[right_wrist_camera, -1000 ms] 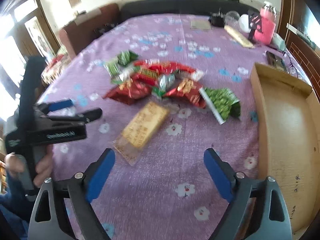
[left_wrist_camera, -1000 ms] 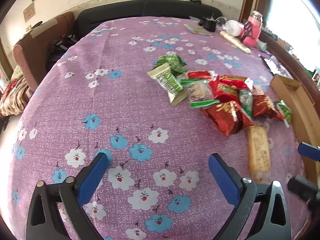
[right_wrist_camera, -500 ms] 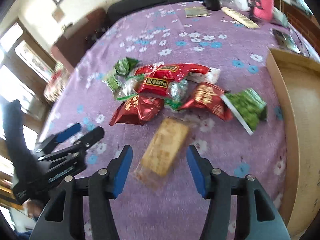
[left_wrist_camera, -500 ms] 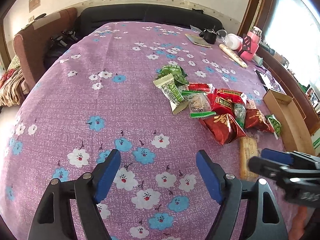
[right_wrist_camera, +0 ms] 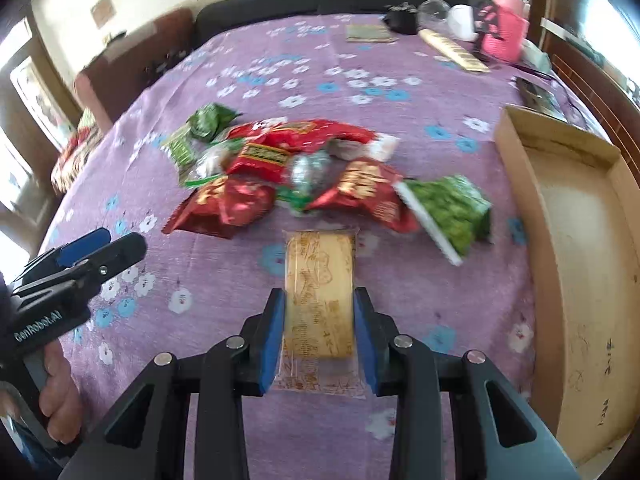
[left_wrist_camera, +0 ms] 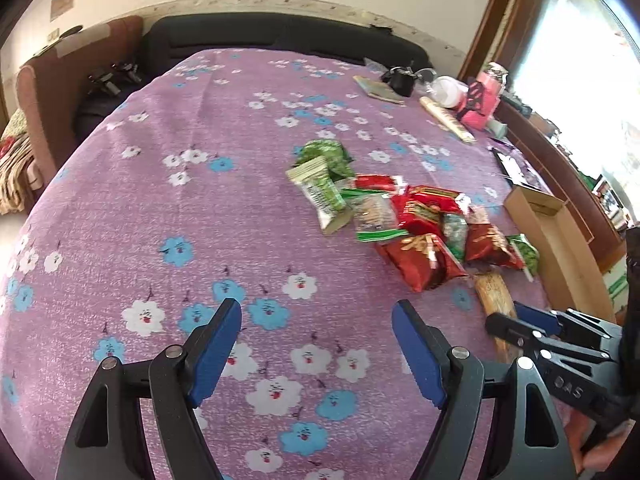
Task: Organize snacks
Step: 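Reach the right gripper to the cream pastry packet and close on it, then grasp the red snack bag with the left gripper while the right holds the pastry, then carry both packets into the cardboard box and open both grippers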
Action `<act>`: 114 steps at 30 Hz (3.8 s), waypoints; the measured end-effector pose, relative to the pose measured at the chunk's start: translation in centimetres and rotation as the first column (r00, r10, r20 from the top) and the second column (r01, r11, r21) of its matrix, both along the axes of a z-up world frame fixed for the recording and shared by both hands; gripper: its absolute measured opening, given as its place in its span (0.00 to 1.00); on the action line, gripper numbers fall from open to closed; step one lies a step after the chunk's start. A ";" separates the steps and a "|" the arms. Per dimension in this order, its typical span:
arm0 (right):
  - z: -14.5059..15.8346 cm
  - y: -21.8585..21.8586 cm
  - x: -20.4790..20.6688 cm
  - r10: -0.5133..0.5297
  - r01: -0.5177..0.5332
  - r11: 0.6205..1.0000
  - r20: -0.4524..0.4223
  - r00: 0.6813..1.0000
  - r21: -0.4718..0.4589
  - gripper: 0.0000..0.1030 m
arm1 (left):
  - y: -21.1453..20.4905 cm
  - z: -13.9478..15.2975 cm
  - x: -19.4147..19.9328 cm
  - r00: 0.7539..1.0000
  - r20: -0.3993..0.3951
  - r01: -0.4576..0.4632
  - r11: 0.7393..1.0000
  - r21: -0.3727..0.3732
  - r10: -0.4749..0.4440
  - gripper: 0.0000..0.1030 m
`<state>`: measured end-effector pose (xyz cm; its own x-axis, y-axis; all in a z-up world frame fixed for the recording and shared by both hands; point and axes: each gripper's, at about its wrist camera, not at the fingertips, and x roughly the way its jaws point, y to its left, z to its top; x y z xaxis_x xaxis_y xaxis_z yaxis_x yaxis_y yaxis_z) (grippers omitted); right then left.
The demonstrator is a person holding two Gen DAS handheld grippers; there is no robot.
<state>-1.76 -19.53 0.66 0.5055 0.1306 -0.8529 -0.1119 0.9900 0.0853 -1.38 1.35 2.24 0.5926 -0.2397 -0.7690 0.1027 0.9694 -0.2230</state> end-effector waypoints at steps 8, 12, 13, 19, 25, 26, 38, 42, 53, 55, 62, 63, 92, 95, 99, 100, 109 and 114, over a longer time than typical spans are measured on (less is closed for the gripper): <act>-0.1 -2.2 -0.6 -0.026 0.019 0.995 0.063 0.998 0.101 0.32 | -2.6 2.0 -0.2 0.997 -0.029 0.066 0.998 0.008 -0.066 0.79; 0.0 -2.9 -0.5 -0.040 0.029 0.989 0.073 0.997 0.145 0.32 | -4.8 2.2 1.8 0.995 -0.074 0.070 0.995 0.077 -0.064 0.79; 0.0 -3.1 -0.6 -0.043 0.031 0.988 0.076 0.996 0.152 0.32 | -5.4 2.0 2.5 0.995 -0.087 0.065 0.993 0.096 -0.057 0.79; 0.2 -3.6 -1.0 -0.053 0.035 0.984 0.101 0.993 0.175 0.32 | -7.6 0.2 5.1 0.990 -0.133 0.061 0.987 0.149 -0.041 0.79; 0.3 -3.8 -1.1 -0.050 0.027 0.982 0.116 0.992 0.189 0.32 | -9.3 -0.9 5.2 0.989 -0.122 0.100 0.978 0.182 -0.078 0.60; 0.3 -3.8 -1.1 -0.050 0.028 0.981 0.115 0.992 0.190 0.32 | -9.5 -0.8 5.0 0.992 -0.101 0.095 0.975 0.201 -0.076 0.48; 0.3 -4.3 -1.0 -0.059 0.033 0.978 0.118 0.991 0.208 0.32 | -8.7 0.0 2.1 0.988 -0.091 0.140 0.980 0.144 -0.128 0.28; 0.3 -4.3 -1.0 -0.060 0.034 0.977 0.115 0.992 0.213 0.32 | -8.5 1.8 1.1 0.990 -0.044 0.138 0.976 0.170 -0.133 0.45; 0.4 -4.4 -0.9 -0.068 0.041 0.976 0.120 0.990 0.212 0.32 | -10.0 0.2 6.2 0.989 -0.053 0.150 0.952 0.266 -0.141 0.51; 0.4 -4.4 -0.9 -0.068 0.042 0.976 0.120 0.990 0.212 0.32 | -10.1 -0.8 6.8 0.987 -0.078 0.158 0.952 0.262 -0.142 0.44; 0.4 -4.5 -0.9 -0.070 0.044 0.976 0.119 0.990 0.211 0.32 | -9.5 -0.6 4.5 0.990 -0.046 0.140 0.964 0.225 -0.133 0.40; 0.4 -4.5 -0.9 -0.070 0.043 0.976 0.119 0.990 0.211 0.32 | -9.5 -0.4 4.0 0.990 -0.044 0.140 0.966 0.216 -0.134 0.40; 1.5 -4.4 -2.7 0.016 -0.026 0.979 0.053 0.998 0.200 0.50 | -10.0 3.3 -0.4 0.985 0.049 0.159 0.981 0.115 -0.165 0.40; 1.0 -3.4 -2.7 0.045 -0.050 0.984 0.033 0.998 0.173 0.50 | -9.6 3.2 -0.3 0.987 0.045 0.151 0.983 0.108 -0.157 0.40; 0.2 -1.7 -2.7 0.060 -0.061 0.995 0.021 0.998 0.079 0.47 | -9.2 3.0 -0.4 0.987 0.044 0.148 0.984 0.103 -0.154 0.40; 0.0 -1.4 -2.7 0.059 -0.060 0.997 0.027 0.998 0.044 0.42 | -9.1 3.0 -0.4 0.987 0.044 0.149 0.984 0.101 -0.154 0.40; 0.6 -2.0 -3.0 0.059 -0.062 0.995 0.045 0.997 0.074 0.31 | -8.7 3.2 -0.5 0.987 0.052 0.147 0.985 0.092 -0.152 0.40; 3.0 -3.8 -3.4 0.025 -0.041 0.986 0.102 0.995 0.159 0.31 | -9.0 3.8 -0.5 0.986 0.059 0.151 0.984 0.091 -0.156 0.40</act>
